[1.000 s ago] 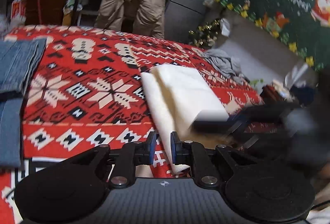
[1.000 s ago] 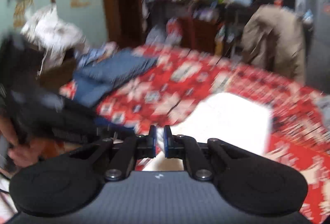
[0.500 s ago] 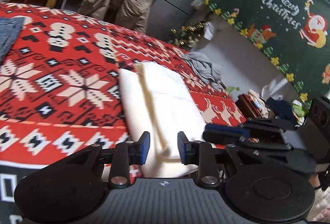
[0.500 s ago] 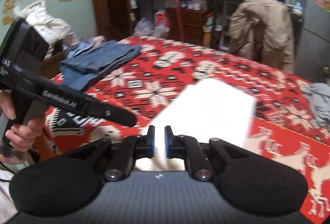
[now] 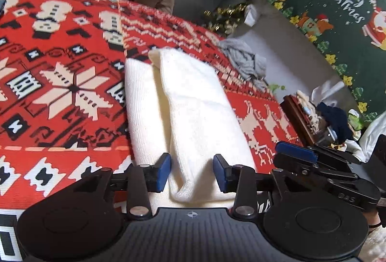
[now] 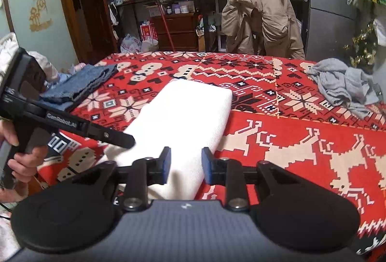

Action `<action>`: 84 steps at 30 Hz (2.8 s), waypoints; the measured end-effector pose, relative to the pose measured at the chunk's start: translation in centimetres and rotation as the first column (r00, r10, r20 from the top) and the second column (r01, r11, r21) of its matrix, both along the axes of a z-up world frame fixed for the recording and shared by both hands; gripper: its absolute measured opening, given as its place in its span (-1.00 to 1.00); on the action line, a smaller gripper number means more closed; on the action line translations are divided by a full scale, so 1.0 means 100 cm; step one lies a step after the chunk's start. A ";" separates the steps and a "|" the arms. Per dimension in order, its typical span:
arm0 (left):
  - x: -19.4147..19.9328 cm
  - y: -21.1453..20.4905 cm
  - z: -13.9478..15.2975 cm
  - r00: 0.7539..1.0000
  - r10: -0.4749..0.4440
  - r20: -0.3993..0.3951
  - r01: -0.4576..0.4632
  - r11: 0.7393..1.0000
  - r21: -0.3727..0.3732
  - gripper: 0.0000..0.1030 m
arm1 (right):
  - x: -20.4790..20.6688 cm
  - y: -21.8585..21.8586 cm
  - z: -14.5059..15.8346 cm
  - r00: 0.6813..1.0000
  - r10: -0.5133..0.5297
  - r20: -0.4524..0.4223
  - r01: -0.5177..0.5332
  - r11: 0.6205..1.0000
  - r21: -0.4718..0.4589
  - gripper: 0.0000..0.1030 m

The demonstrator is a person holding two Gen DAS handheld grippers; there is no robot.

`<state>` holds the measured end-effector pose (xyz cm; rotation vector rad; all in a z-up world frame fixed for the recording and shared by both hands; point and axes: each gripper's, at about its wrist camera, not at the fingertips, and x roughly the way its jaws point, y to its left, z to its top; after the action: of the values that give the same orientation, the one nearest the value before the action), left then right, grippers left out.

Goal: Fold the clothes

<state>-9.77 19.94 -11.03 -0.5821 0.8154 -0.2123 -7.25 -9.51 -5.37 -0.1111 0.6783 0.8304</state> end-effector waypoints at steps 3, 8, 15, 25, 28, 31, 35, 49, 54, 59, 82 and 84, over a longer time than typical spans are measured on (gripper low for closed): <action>0.009 0.002 0.001 1.000 -0.019 -0.025 0.019 1.000 -0.011 -0.14 | 0.006 -0.007 0.001 0.999 -0.011 -0.037 0.013 0.999 0.039 0.21; 0.028 0.014 -0.009 0.998 -0.028 -0.065 0.018 0.988 -0.151 0.08 | 0.013 -0.017 0.005 0.998 -0.027 -0.057 0.031 0.997 0.074 0.64; 0.036 0.030 -0.019 0.991 -0.009 -0.134 -0.027 0.964 -0.263 -0.53 | 0.015 -0.020 0.007 0.997 0.014 -0.074 -0.006 0.994 0.106 0.92; 0.004 -0.008 0.053 0.996 -0.004 0.091 0.012 0.995 -0.095 -0.83 | 0.031 -0.030 0.004 0.986 -0.041 -0.159 0.072 0.977 0.199 0.85; -0.008 -0.021 0.065 0.994 0.006 0.107 -0.013 0.998 0.064 -0.83 | 0.030 -0.023 0.007 0.991 -0.029 -0.133 0.056 0.978 0.202 0.78; -0.012 -0.022 0.048 0.998 0.026 0.056 -0.033 0.991 0.133 -0.82 | 0.028 -0.011 0.005 0.992 0.006 -0.125 0.020 0.979 0.202 0.71; -0.014 -0.006 0.017 0.996 0.091 -0.014 -0.090 0.993 0.081 -0.82 | 0.030 0.014 -0.007 0.985 0.080 -0.153 -0.052 0.982 0.181 0.02; 0.017 0.047 0.009 0.988 0.149 0.030 -0.142 0.975 -0.172 -0.20 | 0.037 0.048 -0.044 0.974 0.122 -0.189 -0.111 0.991 0.071 -0.45; 0.072 0.069 -0.008 0.989 0.146 -0.029 -0.148 0.957 -0.249 -0.16 | 0.040 0.049 -0.045 0.972 0.127 -0.198 -0.116 0.991 0.069 -0.45; 0.088 0.071 -0.011 0.985 0.173 -0.026 -0.173 0.946 -0.274 -0.88 | 0.043 0.048 -0.045 0.967 0.119 -0.224 -0.102 0.991 0.088 -0.44; 0.062 0.044 -0.002 0.980 0.178 0.091 -0.188 0.976 0.110 -0.86 | 0.136 0.114 -0.051 0.997 0.020 -0.070 -0.022 0.999 -0.031 -1.00; 0.063 0.045 -0.002 0.980 0.180 0.085 -0.188 0.977 0.099 -0.86 | 0.143 0.112 -0.053 0.997 -0.007 -0.077 0.005 1.000 -0.027 -1.00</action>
<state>-3.45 24.48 -11.23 -0.5423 0.6906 -0.0203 7.10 1.69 -10.67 -0.1018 0.7619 0.8230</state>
